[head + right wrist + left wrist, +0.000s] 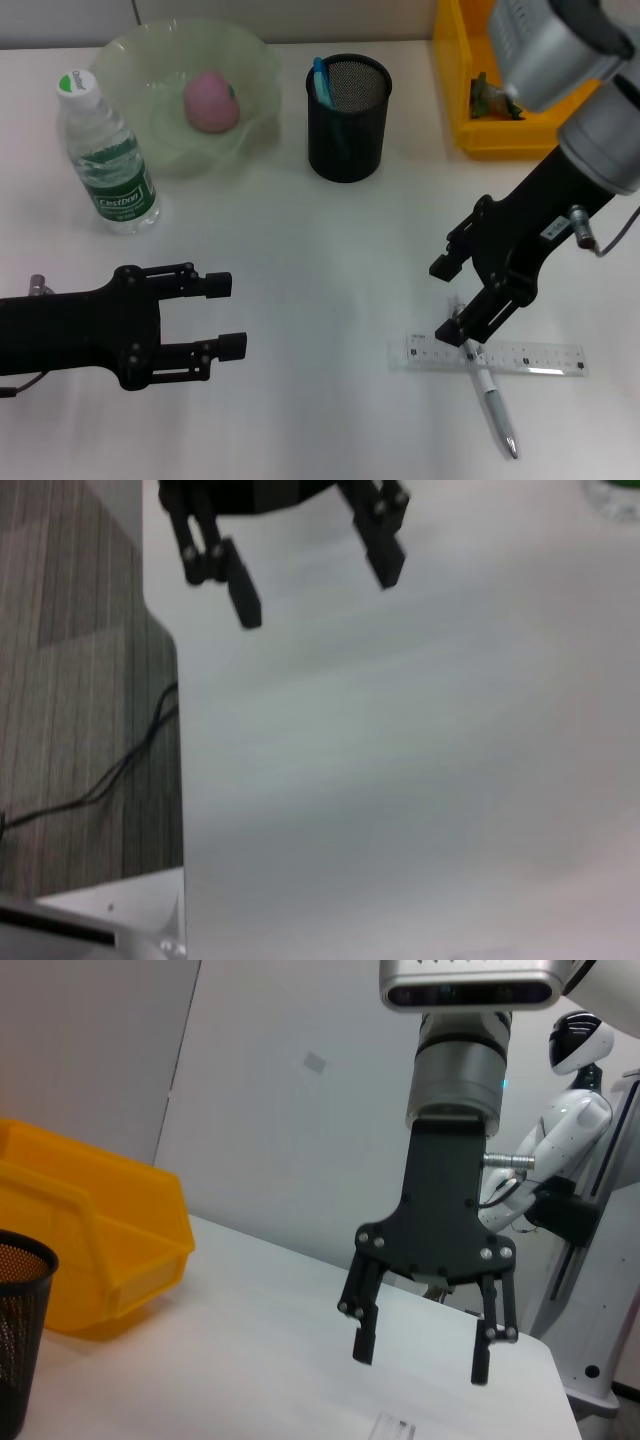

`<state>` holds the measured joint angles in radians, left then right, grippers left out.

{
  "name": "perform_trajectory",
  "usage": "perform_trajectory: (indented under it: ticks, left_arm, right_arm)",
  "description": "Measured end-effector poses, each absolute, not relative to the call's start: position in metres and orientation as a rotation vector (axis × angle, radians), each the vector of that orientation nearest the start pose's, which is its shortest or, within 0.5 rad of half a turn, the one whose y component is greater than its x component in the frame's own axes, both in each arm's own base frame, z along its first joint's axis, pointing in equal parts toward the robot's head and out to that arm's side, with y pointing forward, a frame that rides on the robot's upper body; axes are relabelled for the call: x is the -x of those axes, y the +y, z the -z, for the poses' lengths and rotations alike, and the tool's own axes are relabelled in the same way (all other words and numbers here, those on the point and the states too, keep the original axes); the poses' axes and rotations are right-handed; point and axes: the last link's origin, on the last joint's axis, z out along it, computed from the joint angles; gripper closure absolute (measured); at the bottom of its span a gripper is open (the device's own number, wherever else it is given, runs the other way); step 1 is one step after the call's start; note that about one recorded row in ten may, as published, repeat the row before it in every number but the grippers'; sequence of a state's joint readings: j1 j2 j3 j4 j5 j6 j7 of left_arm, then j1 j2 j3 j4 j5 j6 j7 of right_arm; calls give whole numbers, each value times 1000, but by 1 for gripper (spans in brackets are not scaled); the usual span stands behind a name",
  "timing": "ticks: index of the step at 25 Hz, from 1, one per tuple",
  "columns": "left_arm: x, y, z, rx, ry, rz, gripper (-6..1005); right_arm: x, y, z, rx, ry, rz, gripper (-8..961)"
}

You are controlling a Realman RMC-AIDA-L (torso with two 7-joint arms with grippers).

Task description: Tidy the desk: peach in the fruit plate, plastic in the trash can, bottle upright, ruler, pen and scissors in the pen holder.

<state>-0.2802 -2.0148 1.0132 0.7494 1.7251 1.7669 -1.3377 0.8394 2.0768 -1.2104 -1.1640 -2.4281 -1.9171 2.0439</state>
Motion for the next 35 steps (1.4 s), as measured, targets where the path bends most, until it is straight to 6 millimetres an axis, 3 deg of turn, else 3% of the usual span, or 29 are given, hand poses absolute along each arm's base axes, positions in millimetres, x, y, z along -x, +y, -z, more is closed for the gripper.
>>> perform_trajectory:
  ticks: [5, 16, 35]
  left_arm:
    - [279, 254, -12, 2892, -551, 854, 275]
    - [276, 257, -11, 2878, -541, 874, 275]
    - [272, 260, -9, 2871, -529, 892, 276]
  right_arm:
    - [-130, 340, 7, 3210, 311, 605, 319]
    - [-141, 332, 46, 3192, 103, 867, 321]
    - [-146, 333, 69, 3124, -40, 981, 325]
